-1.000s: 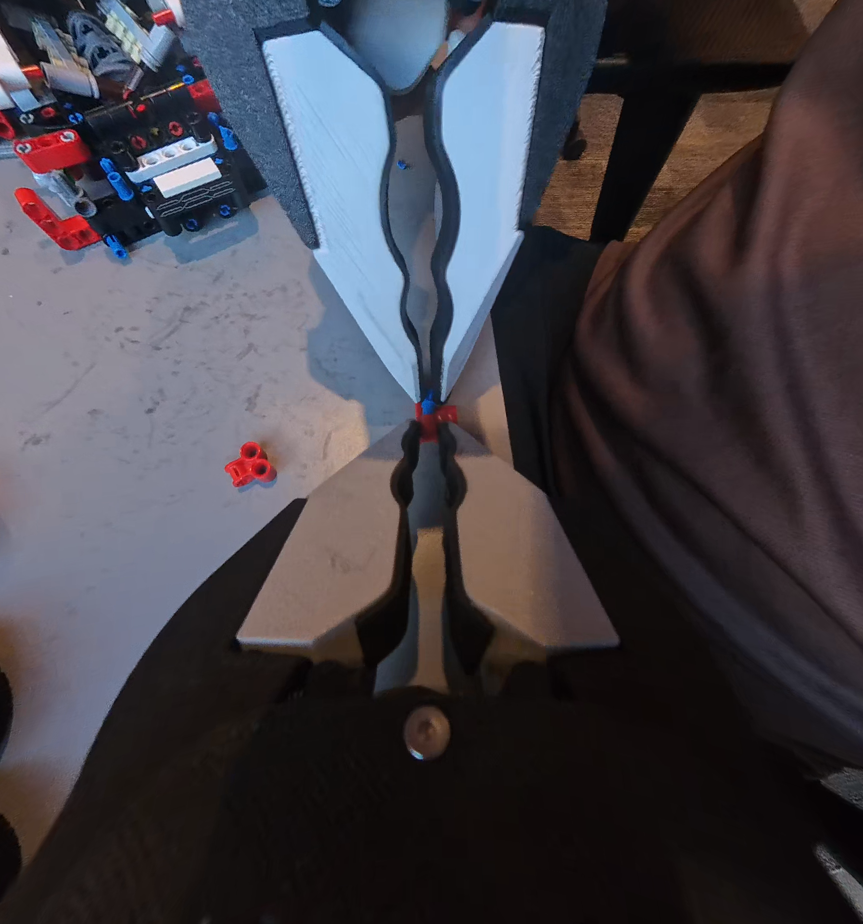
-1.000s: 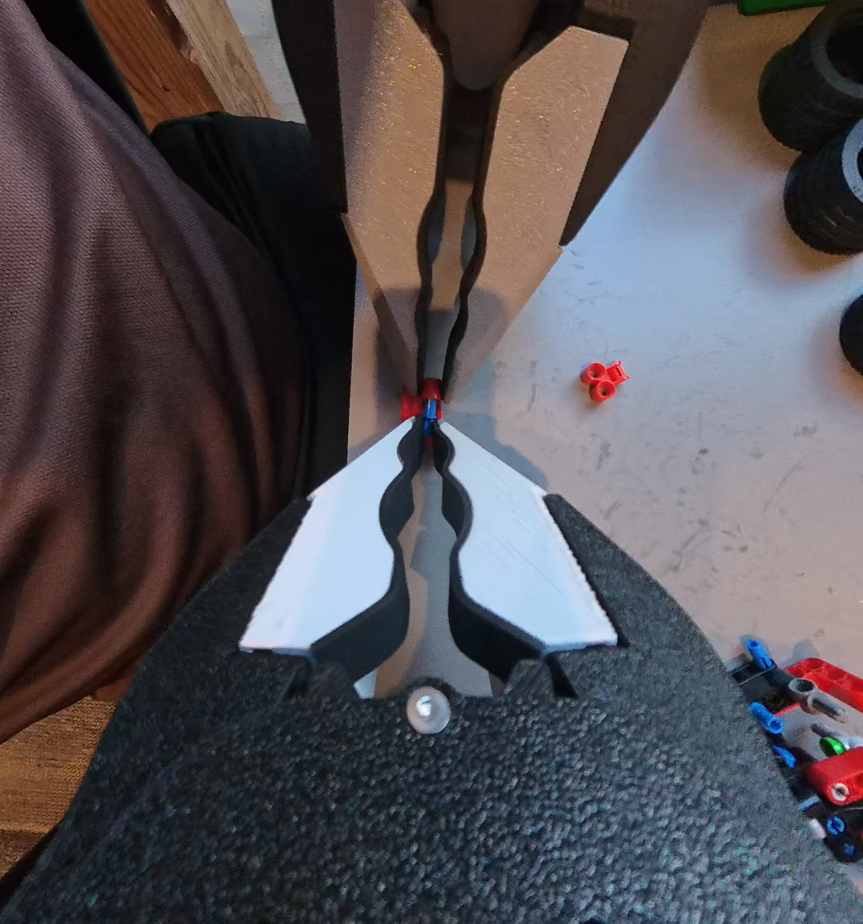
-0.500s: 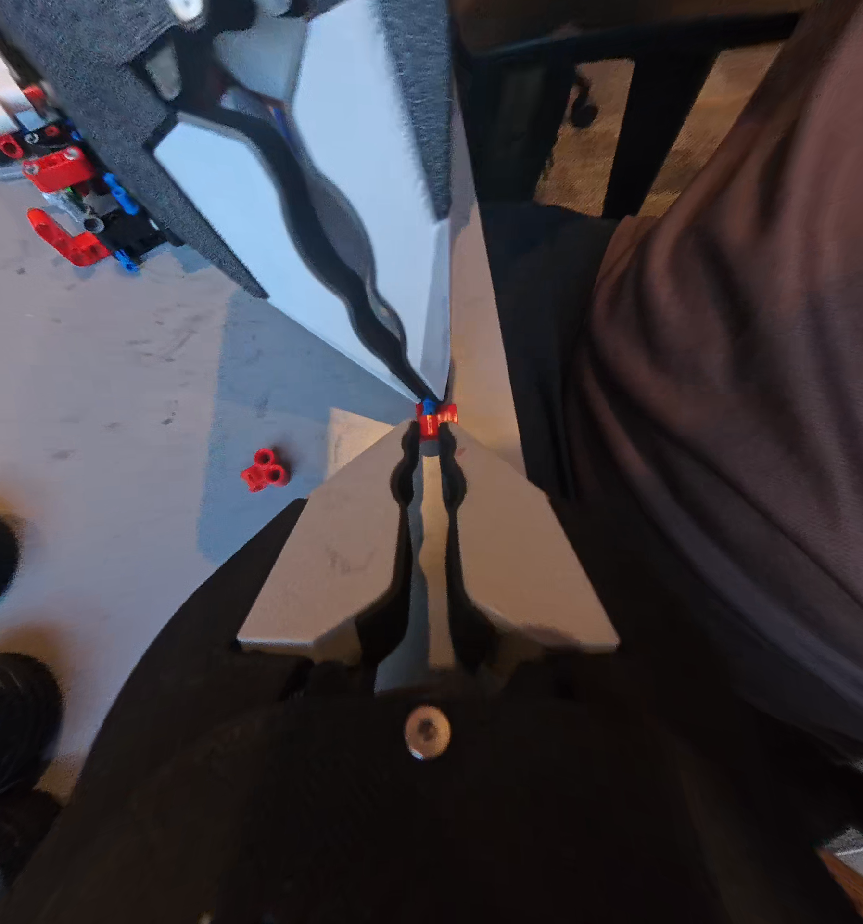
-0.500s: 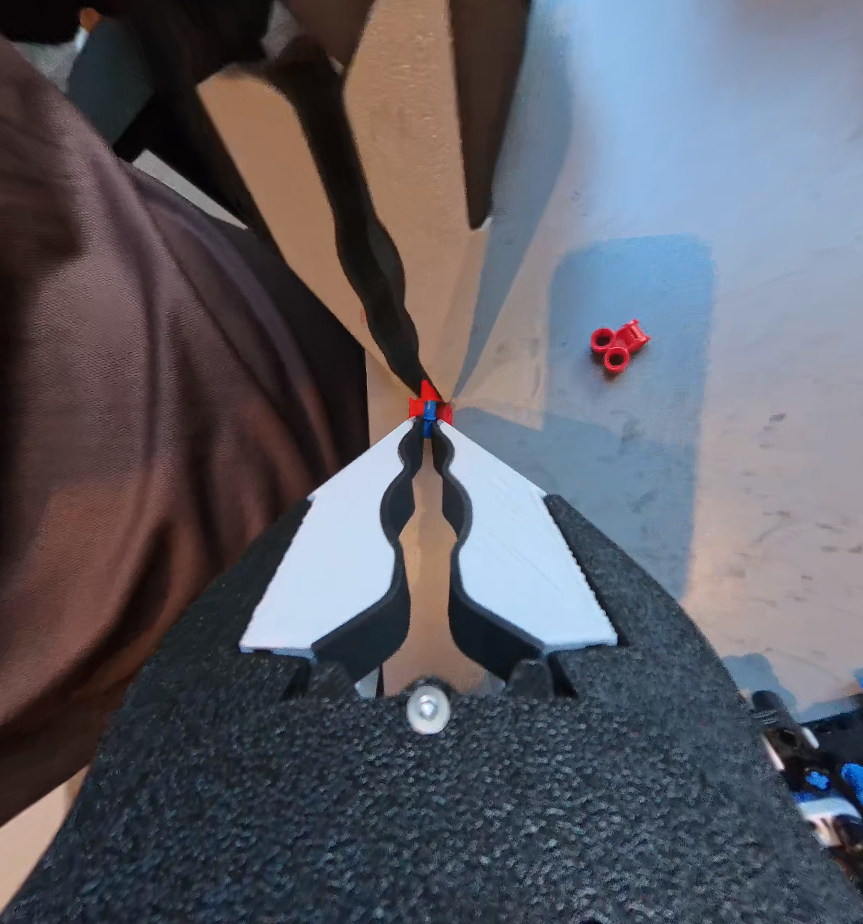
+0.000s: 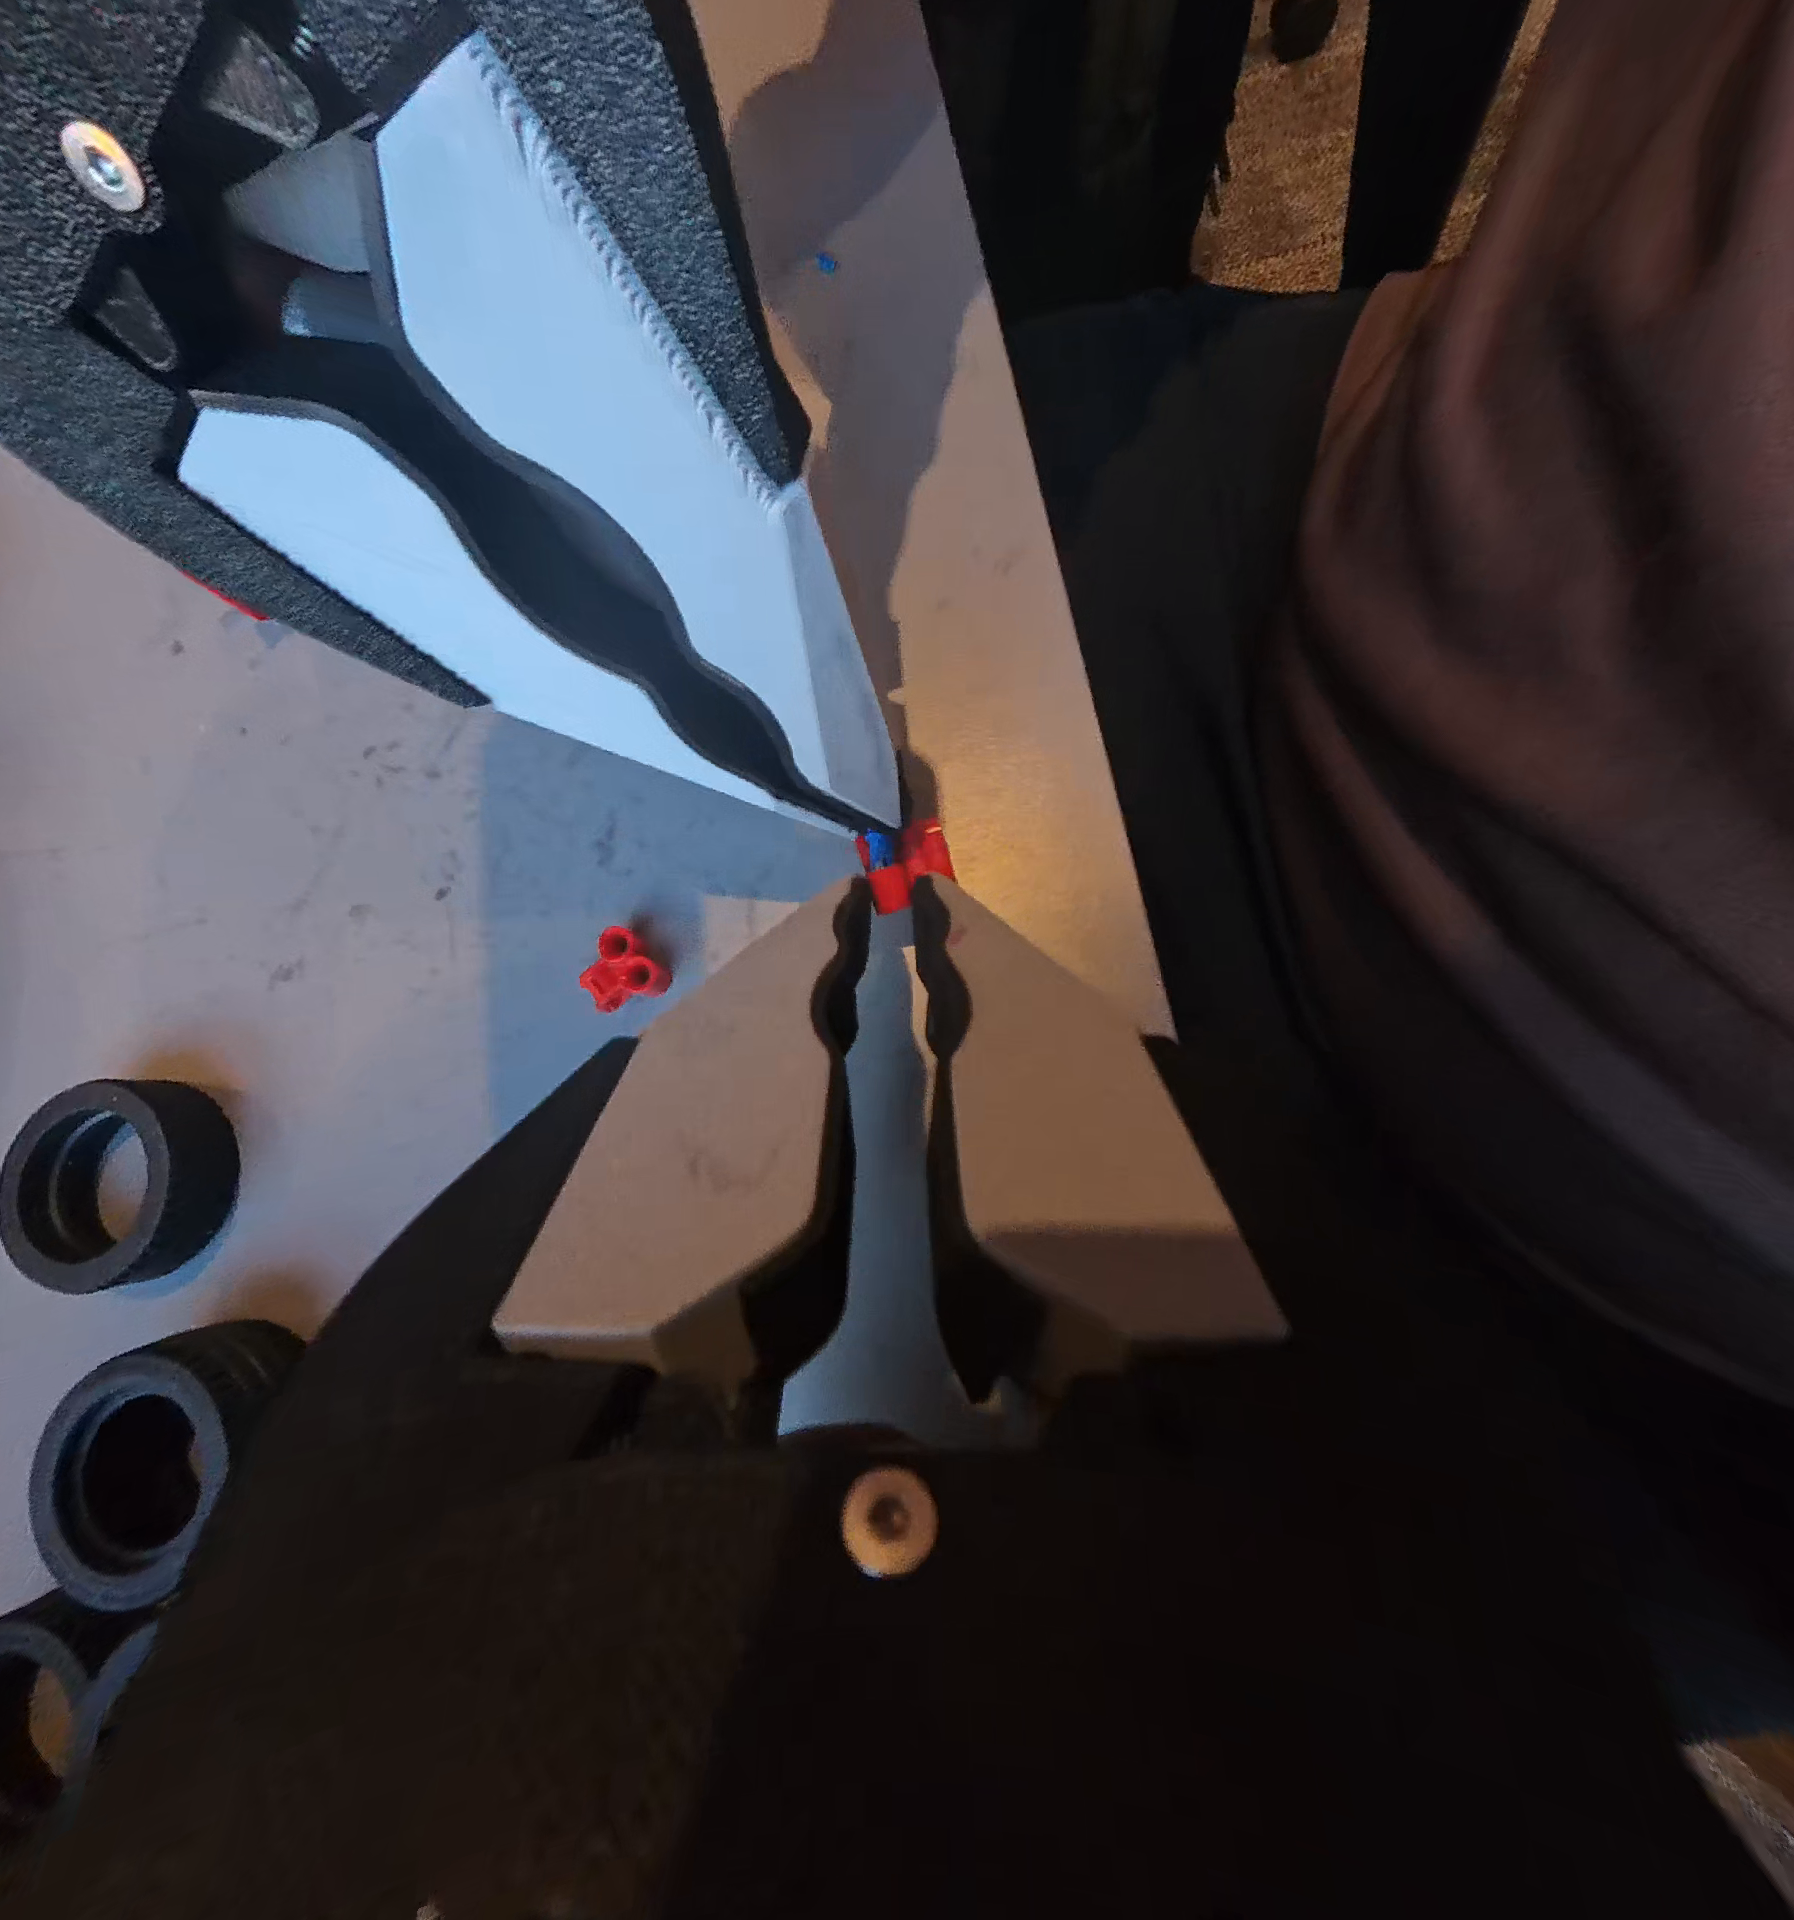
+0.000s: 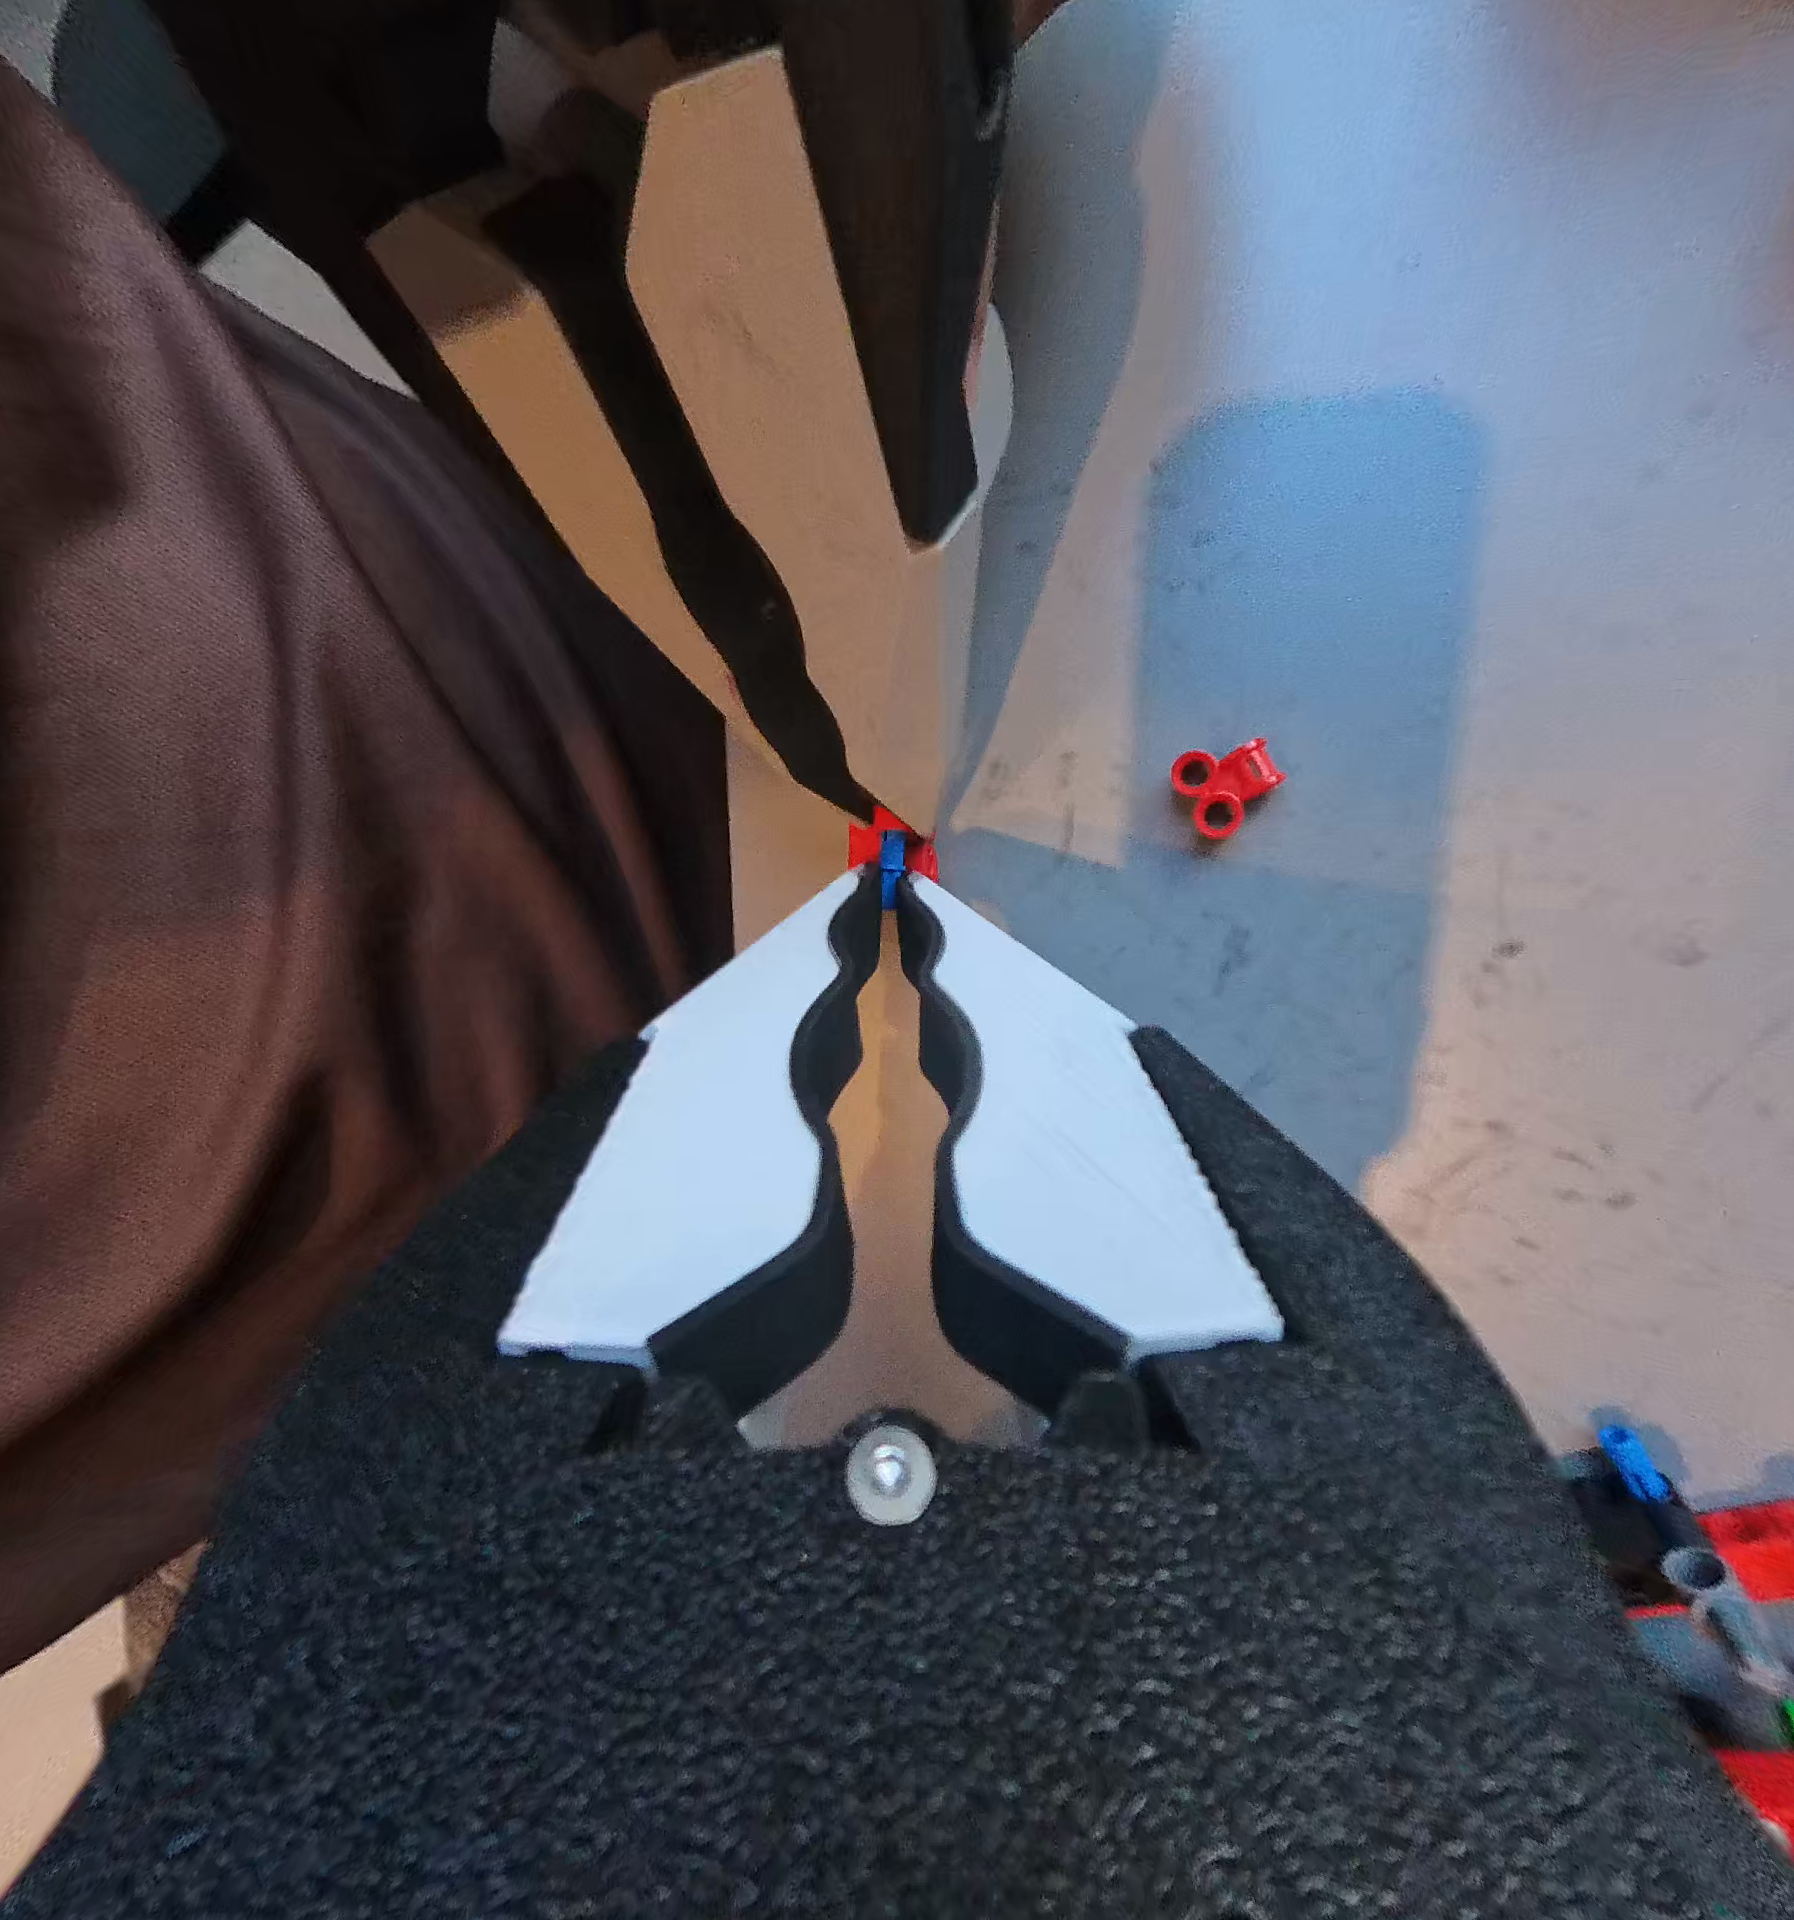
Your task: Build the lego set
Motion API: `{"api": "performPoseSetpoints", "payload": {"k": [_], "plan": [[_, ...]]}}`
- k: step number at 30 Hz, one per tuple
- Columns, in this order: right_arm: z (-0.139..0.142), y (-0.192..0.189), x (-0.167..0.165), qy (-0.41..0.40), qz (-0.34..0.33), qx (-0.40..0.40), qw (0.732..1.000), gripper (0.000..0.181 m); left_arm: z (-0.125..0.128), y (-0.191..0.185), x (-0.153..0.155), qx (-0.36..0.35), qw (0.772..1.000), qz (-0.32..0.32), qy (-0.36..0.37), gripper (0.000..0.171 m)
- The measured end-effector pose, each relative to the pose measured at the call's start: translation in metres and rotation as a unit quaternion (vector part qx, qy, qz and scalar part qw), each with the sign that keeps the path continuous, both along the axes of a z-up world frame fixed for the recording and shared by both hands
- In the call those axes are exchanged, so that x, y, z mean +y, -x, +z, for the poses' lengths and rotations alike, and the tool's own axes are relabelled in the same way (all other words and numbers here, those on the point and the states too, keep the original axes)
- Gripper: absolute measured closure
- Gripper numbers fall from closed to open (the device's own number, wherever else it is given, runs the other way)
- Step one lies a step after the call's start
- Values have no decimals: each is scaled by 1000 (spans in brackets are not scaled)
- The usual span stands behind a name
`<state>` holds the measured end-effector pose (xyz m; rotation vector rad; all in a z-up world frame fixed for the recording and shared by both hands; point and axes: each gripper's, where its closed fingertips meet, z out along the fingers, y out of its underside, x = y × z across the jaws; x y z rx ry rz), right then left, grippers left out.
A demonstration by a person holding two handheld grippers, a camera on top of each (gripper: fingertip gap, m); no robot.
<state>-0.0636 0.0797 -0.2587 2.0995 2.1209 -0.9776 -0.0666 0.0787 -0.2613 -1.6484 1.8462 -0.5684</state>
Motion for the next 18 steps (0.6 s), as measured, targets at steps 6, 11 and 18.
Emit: {"api": "performPoseSetpoints", "payload": {"k": [6, 11, 18], "plan": [[2, -5, -1, -12, 59, -14, 998, 179, 0, -4, -2, -14, 1000, -14, 5, 167], [1, -7, 7, 19, -15, -2, 1000, 178, 1, -2, 0, -26, 1000, 8, 14, 167], [16, -12, 5, 30, -67, 57, 996, 178, 5, -5, 1, -41, 998, 29, 39, 152]]}}
